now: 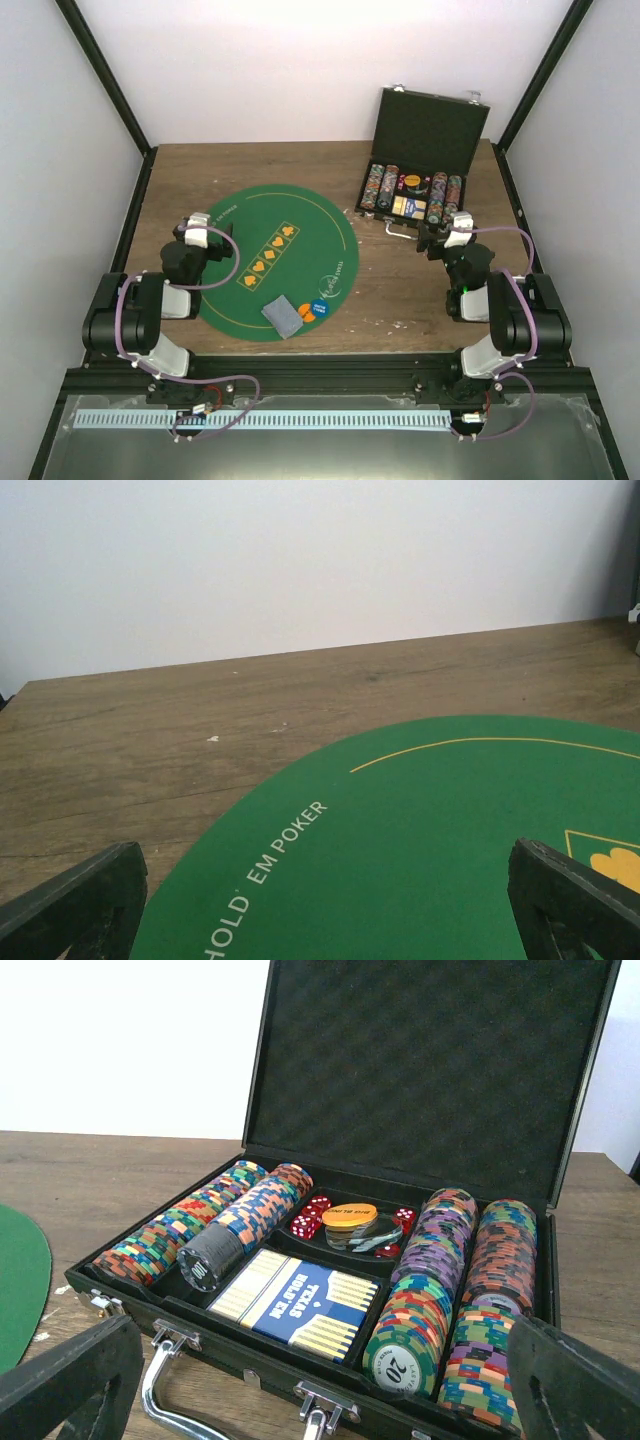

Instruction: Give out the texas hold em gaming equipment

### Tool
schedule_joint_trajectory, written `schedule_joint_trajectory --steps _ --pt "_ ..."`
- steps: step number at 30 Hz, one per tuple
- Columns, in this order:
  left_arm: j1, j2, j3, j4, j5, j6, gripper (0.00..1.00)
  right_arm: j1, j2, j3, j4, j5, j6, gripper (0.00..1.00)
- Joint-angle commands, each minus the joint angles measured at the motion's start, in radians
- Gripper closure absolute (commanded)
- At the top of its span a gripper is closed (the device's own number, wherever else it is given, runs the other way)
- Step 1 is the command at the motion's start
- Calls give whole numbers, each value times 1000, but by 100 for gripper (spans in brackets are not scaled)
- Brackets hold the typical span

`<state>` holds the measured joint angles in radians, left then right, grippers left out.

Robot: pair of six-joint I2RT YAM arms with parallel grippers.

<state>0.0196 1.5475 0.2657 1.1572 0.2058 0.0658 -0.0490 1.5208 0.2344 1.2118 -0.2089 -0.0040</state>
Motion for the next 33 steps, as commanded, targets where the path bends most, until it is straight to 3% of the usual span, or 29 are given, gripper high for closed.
schedule_joint_trajectory --steps 1,12,13,16,19,22,24,29,33 --pt "0 6 14 21 4 -1 0 -10 -2 11 14 -4 -11 0" --pt "1 5 16 18 4 -1 0 -9 -1 11 18 -2 -10 0" --pt "3 5 14 20 3 -3 5 -9 -5 9 22 -4 -9 0" --pt "33 -39 37 -37 12 -44 5 -10 -102 70 -167 18 -3 0" --pt "135 -136 179 -349 120 -136 3 -9 -222 194 -437 42 29 0" --pt "241 -166 334 -572 201 -197 3 -9 -309 295 -586 -55 65 0" --pt "272 -185 448 -767 247 -158 3 -9 -344 371 -690 -164 95 0" --pt "276 -175 803 -1437 360 75 4 35 -315 637 -1072 -465 141 0" --pt "265 -193 946 -1789 388 213 4 235 -258 790 -1399 -386 49 0"
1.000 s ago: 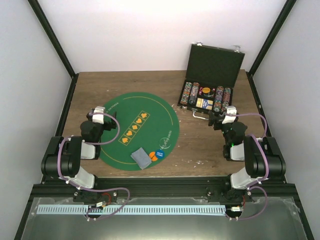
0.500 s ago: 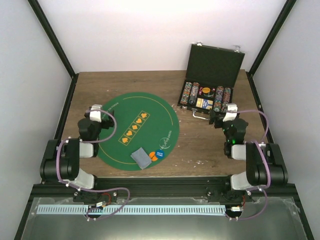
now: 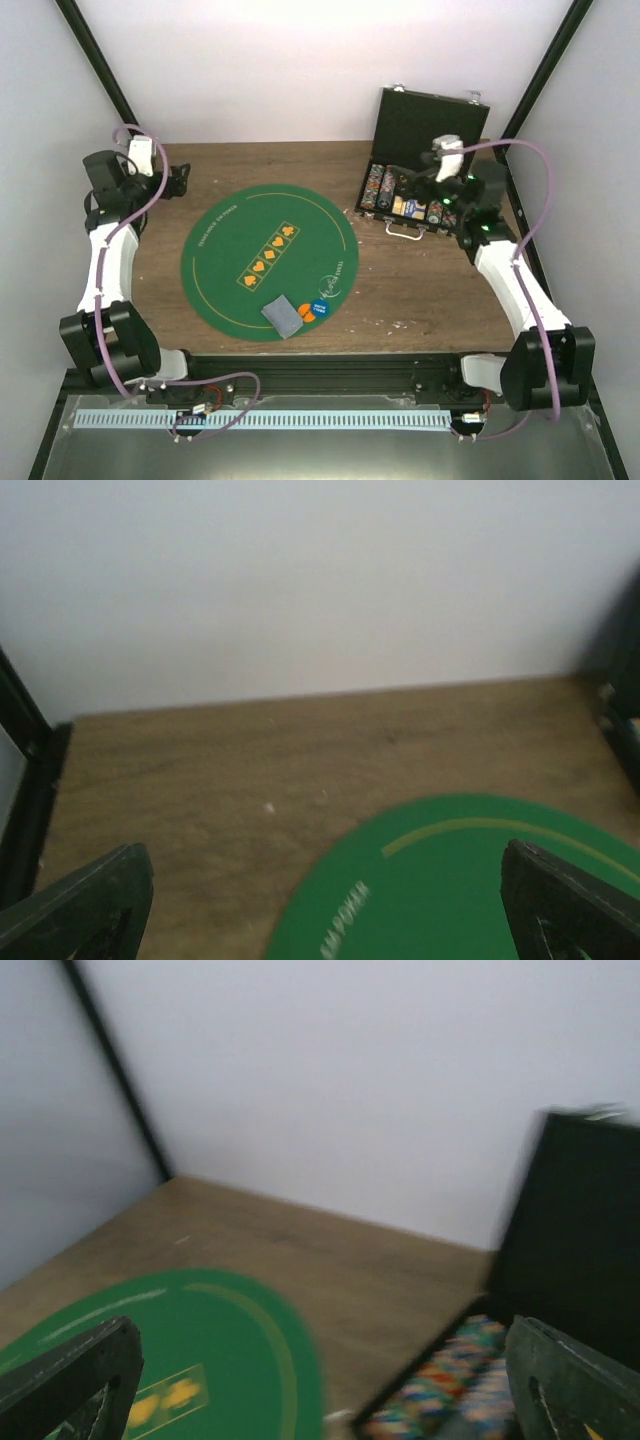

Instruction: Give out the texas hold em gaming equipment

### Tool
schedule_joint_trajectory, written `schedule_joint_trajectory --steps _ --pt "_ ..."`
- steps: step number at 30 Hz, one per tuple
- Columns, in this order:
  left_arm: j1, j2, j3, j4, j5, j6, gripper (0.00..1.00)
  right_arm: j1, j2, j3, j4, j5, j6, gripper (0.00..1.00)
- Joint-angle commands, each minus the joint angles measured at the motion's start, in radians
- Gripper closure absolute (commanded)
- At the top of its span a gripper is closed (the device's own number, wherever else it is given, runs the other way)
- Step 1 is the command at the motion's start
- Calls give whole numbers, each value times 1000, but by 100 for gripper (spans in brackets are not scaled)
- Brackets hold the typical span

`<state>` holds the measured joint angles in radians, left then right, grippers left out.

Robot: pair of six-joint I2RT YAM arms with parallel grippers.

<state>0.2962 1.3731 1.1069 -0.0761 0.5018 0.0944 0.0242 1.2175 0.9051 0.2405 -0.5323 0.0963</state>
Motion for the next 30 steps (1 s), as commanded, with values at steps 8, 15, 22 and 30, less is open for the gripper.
schedule_joint_trajectory --steps 8,15,22,30 --pt "-132 -20 203 -953 8 366 3 494 215 245 -754 150 -28 0" --pt "-145 -14 171 -990 33 330 3 654 430 304 -883 243 11 0" --pt "-149 -14 147 -980 29 324 3 725 569 357 -911 261 19 0" --pt "-150 -12 141 -977 22 326 3 736 630 369 -955 347 40 6"
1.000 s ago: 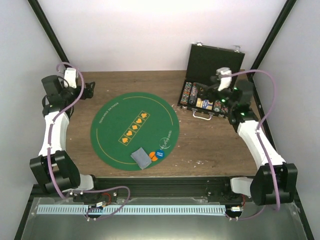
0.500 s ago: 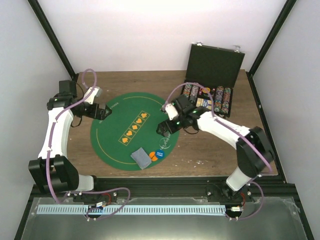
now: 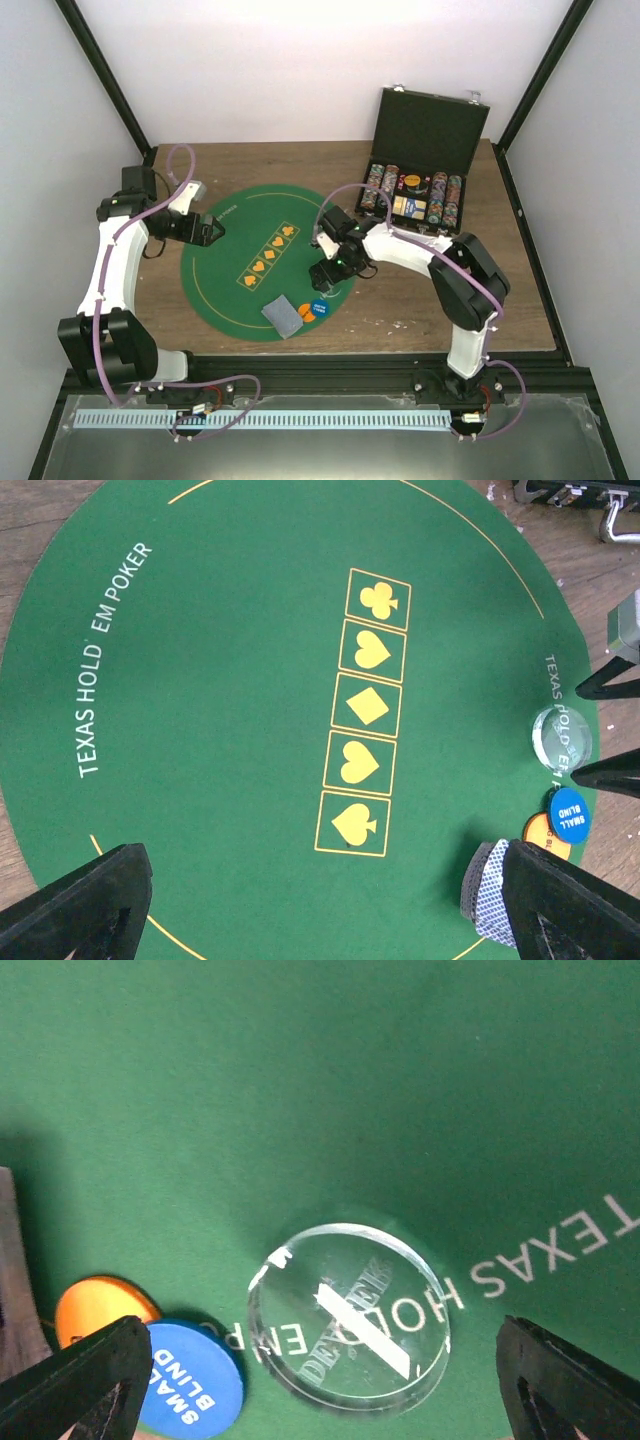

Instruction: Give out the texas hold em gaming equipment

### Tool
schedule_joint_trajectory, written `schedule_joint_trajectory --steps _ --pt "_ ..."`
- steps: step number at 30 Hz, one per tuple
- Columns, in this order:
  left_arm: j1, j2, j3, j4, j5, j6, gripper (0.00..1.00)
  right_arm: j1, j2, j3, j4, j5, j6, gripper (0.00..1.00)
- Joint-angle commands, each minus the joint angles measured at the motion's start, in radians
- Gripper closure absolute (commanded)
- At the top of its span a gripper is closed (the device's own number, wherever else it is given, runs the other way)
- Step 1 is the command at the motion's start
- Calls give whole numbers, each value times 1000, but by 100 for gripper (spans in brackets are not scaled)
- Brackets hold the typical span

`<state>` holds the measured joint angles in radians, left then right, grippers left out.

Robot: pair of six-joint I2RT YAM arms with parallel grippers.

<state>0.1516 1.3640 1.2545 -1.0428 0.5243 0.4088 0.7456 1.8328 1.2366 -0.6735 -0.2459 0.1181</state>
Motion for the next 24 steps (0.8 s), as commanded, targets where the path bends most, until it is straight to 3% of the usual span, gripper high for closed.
schedule_joint_trajectory --steps 1,15,24 --pt "-5 -2 -7 -11 0 11 3 23 18 37 -42 68 20 6" --pt "-5 -3 -9 -10 -3 16 3 77 81 49 -66 199 38 16" --pt "-5 -3 -12 -12 -8 22 3 78 110 36 -72 270 37 31"
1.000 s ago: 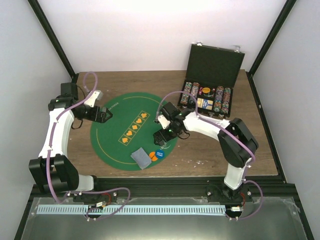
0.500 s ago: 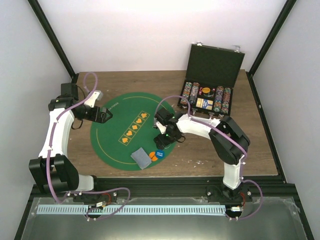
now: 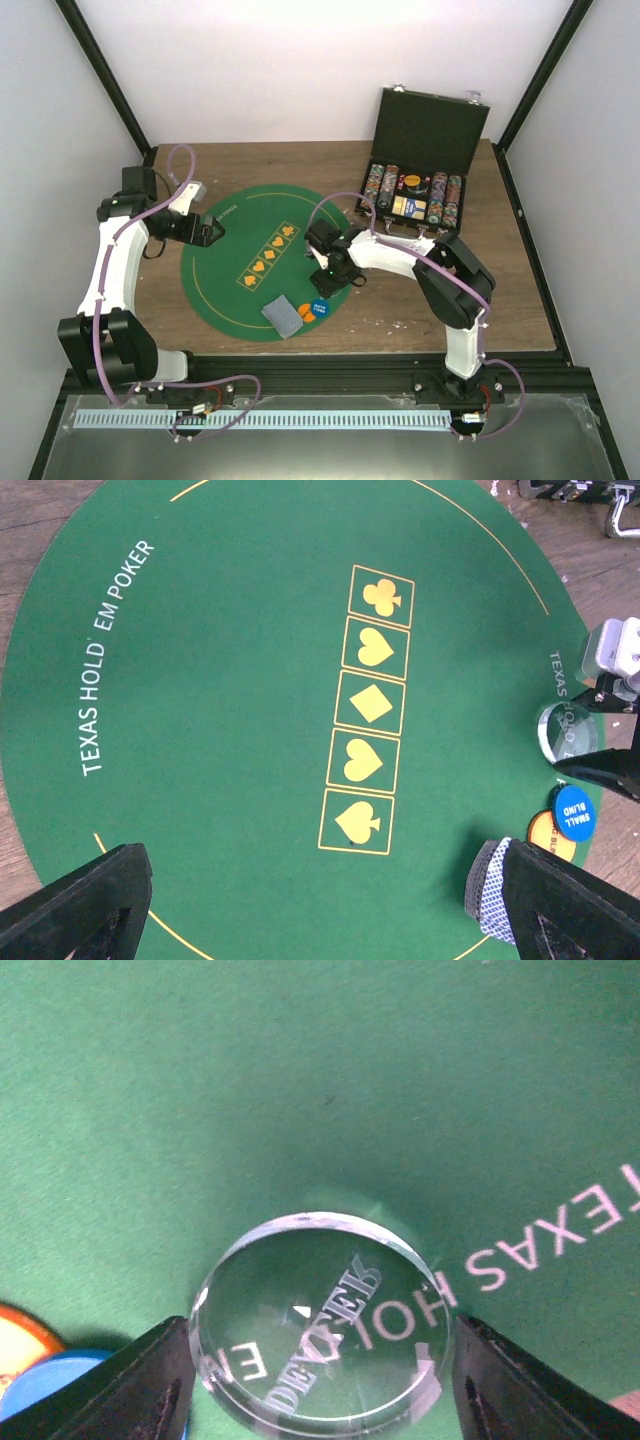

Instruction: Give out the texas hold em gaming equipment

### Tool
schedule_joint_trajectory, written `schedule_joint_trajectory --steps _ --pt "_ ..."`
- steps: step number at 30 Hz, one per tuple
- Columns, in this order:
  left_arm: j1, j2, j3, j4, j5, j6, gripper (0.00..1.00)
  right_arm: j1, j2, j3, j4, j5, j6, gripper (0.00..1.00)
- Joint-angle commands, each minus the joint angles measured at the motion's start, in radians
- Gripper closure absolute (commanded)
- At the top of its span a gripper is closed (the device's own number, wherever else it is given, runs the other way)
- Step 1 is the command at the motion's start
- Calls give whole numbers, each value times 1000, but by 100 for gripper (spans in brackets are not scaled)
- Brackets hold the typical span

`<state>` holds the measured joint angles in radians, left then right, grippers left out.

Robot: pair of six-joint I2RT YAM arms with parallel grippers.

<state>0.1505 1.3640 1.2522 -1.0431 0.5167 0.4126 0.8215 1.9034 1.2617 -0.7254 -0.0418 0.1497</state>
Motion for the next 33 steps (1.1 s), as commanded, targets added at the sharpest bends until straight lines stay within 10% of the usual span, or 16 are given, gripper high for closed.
schedule_joint_trajectory --steps 1,14,25,33 --pt "-4 -3 -9 -12 1 19 3 3 40 9 -19 75 6 34" --pt "-8 8 20 -13 87 3 6 2 -154 -30 207 95 -105 53" --pt "-204 80 90 -24 414 -58 28 18 -396 -179 762 50 -360 55" --pt "-272 62 33 173 497 -235 28 61 -397 -199 855 55 -486 56"
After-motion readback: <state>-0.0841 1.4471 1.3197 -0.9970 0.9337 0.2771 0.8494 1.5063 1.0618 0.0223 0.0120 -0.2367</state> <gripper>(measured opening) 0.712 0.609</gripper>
